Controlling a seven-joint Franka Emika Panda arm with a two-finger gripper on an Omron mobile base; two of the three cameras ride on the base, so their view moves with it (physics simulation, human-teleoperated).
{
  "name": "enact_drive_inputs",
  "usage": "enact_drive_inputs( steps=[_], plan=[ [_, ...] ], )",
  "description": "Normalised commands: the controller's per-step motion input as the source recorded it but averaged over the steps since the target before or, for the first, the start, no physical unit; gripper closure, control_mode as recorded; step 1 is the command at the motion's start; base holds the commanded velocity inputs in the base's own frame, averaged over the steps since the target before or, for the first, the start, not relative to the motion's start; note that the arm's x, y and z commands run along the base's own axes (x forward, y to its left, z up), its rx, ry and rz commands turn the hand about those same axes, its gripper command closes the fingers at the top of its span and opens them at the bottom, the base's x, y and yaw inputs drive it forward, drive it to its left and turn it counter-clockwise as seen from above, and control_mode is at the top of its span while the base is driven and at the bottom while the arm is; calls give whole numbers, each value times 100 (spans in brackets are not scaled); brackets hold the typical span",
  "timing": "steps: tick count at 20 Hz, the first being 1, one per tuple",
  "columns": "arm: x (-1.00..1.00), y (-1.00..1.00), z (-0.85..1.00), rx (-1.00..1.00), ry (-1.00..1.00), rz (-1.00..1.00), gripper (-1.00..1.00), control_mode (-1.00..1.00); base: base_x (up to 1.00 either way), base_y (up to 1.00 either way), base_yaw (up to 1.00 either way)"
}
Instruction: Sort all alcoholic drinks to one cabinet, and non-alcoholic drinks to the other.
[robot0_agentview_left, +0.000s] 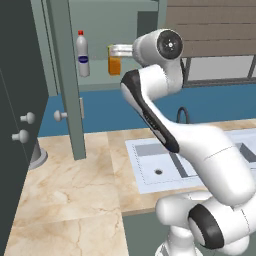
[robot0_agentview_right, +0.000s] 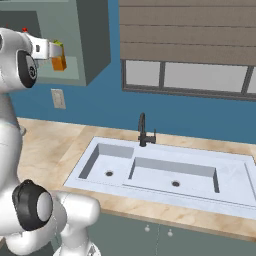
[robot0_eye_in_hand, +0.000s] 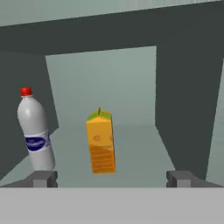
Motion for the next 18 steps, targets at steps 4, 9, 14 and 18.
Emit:
enact_drive_inputs(
  steps=[4,9,14,18],
  plan=[
    [-100,-48,1,1,0,0,-100,-100,0,0,0],
    [-100,-44,-4,0,2,0,-100,-100,0,0,0],
    [-100,-31,-19,0,11,0,-100,-100,0,0,0],
    [-100,-15,-28,0,24,-1,-100,-100,0,0,0]
  ],
)
